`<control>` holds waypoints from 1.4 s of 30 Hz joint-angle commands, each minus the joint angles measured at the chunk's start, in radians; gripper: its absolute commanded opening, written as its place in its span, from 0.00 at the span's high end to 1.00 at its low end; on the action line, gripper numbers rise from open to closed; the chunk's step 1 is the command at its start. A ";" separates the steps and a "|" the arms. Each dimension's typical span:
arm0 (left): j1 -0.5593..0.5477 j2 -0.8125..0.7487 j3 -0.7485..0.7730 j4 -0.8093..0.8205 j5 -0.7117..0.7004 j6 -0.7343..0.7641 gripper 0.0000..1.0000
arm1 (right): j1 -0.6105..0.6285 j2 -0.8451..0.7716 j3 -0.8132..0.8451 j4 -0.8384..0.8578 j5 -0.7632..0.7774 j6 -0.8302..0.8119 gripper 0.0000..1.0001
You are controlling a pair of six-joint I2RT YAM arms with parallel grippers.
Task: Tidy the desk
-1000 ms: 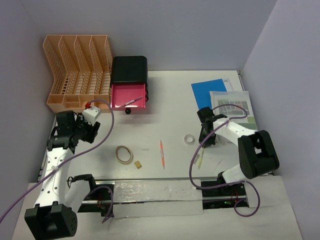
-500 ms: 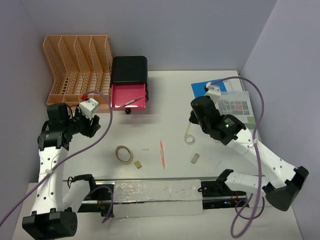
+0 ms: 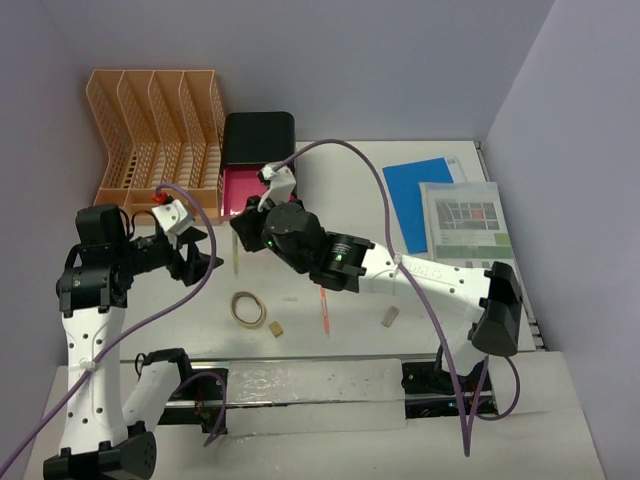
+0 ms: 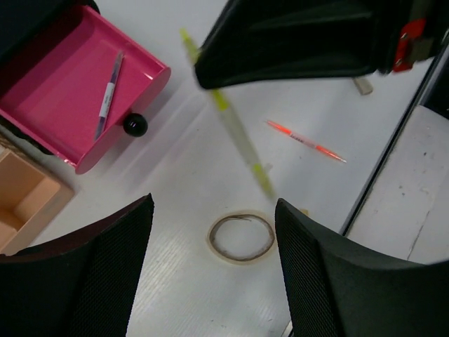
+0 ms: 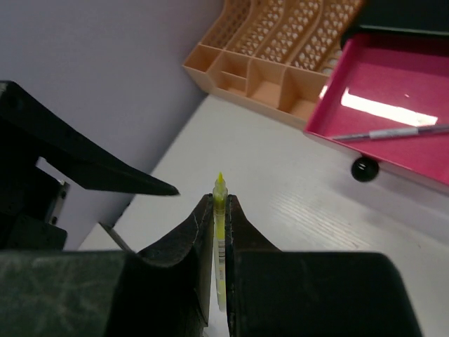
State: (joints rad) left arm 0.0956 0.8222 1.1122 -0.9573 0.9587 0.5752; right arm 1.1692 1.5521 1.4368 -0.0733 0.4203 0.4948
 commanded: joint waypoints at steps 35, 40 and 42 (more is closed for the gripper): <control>0.013 -0.032 -0.246 0.296 -0.583 -0.250 1.00 | -0.139 0.123 -0.056 -0.467 -0.320 -0.411 0.28; 0.015 -0.030 -0.269 0.306 -0.571 -0.256 1.00 | -0.100 0.353 0.103 -0.606 -0.290 -0.530 0.32; 0.015 -0.026 -0.273 0.305 -0.567 -0.255 1.00 | -0.095 0.434 0.145 -0.637 -0.277 -0.546 0.32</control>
State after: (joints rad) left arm 0.1024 0.7979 0.8428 -0.7154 0.4064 0.3408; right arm 1.0506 1.9202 1.4804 -0.5573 0.1231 0.0581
